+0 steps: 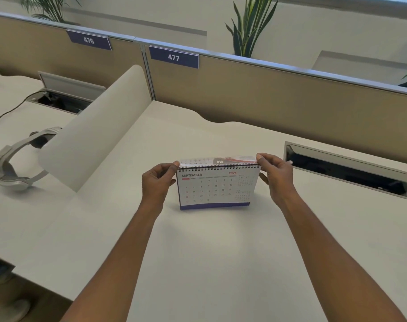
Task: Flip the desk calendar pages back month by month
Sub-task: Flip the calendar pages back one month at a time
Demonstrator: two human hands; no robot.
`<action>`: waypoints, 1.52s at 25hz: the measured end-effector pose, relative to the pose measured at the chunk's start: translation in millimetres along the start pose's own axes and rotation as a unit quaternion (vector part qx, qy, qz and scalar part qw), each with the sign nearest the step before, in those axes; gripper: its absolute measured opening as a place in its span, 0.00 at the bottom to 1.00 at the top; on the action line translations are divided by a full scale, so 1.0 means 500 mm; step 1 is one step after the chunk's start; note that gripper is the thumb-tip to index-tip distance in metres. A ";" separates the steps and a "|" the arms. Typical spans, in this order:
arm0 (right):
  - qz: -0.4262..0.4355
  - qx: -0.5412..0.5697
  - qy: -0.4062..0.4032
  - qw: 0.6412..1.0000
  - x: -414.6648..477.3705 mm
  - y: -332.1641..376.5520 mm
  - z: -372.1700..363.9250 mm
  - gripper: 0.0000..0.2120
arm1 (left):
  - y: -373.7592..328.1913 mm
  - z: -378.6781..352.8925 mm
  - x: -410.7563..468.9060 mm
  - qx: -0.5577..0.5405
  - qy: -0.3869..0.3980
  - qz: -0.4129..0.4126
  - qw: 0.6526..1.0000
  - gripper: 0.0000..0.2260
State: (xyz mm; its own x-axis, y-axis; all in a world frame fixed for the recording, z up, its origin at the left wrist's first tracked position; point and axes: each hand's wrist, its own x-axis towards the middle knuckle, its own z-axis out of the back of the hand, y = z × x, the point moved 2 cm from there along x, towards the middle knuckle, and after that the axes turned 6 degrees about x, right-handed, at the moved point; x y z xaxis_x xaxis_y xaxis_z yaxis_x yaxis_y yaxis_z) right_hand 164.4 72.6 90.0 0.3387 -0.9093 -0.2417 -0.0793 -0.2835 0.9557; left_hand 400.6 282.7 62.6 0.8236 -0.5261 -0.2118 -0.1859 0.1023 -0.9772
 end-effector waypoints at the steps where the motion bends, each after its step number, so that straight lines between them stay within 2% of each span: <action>1: -0.003 0.001 -0.002 1.000 -0.001 -0.004 0.000 0.09 | 0.002 -0.001 -0.002 -0.005 -0.003 0.000 1.000 0.04; 4: -0.012 0.001 -0.001 1.000 -0.006 -0.014 0.003 0.15 | 0.006 -0.002 -0.010 -0.030 -0.008 -0.013 0.999 0.02; 11: -0.030 0.022 0.037 0.999 -0.015 -0.033 0.022 0.10 | 0.017 -0.001 -0.015 -0.035 -0.006 -0.013 0.999 0.02; 20: -0.038 0.021 0.014 0.999 -0.015 -0.052 0.024 0.15 | 0.037 -0.008 -0.023 -0.018 -0.034 0.010 0.999 0.19; 24: -0.066 0.034 -0.040 0.996 -0.015 -0.086 0.048 0.17 | 0.071 0.007 -0.034 -0.033 -0.058 0.054 0.996 0.16; 27: -0.081 0.027 -0.066 0.994 -0.029 -0.128 0.066 0.08 | 0.103 0.024 -0.051 0.036 -0.091 0.077 0.992 0.05; 28: -0.083 0.013 -0.067 0.994 -0.034 -0.143 0.071 0.06 | 0.111 0.027 -0.059 0.062 -0.095 0.078 0.990 0.05; 31: -0.089 -0.069 -0.077 0.991 -0.047 -0.182 0.081 0.04 | 0.133 0.031 -0.082 0.116 -0.096 0.072 0.986 0.06; 33: -0.087 -0.102 -0.087 0.987 -0.052 -0.196 0.084 0.04 | 0.149 0.030 -0.091 0.110 -0.081 0.075 0.988 0.08; 38: -0.073 -0.080 -0.075 0.991 -0.071 -0.206 0.081 0.05 | 0.161 0.020 -0.109 0.129 -0.047 0.060 0.989 0.12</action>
State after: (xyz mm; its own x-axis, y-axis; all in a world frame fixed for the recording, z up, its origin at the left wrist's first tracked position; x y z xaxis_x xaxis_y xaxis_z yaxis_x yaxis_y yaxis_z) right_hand 122.7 121.6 -6.4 0.1916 -0.9010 -0.3893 0.1139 -0.3736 0.9206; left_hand 345.9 328.1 -4.8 0.8525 -0.4171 -0.3151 -0.1532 0.3771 -0.9134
